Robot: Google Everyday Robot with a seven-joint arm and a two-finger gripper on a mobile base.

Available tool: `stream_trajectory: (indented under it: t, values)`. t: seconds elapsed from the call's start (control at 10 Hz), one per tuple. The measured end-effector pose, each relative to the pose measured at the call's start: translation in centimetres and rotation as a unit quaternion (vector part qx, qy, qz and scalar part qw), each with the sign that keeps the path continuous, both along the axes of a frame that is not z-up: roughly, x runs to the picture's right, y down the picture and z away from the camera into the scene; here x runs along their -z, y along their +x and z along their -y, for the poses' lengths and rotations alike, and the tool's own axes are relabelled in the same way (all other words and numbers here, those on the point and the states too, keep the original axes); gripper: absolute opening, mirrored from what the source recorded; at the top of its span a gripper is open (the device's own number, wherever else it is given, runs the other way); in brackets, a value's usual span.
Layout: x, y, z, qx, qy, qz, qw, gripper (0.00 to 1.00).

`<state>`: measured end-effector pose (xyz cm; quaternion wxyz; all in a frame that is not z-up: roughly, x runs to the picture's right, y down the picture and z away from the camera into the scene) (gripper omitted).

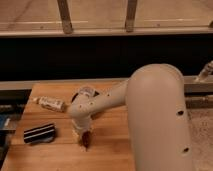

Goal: Drag the pepper across the table

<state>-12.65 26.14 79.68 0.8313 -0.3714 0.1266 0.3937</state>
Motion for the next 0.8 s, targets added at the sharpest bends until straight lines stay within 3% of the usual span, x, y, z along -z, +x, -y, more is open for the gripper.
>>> stream_trajectory:
  t: [0.4,0.8]
  values:
    - [0.0,0.5,0.1,0.0,0.011,-0.023,0.9997,0.03]
    - [-1.2,2.7,2.3,-0.016,0.017,-0.033,0.9992,0.0]
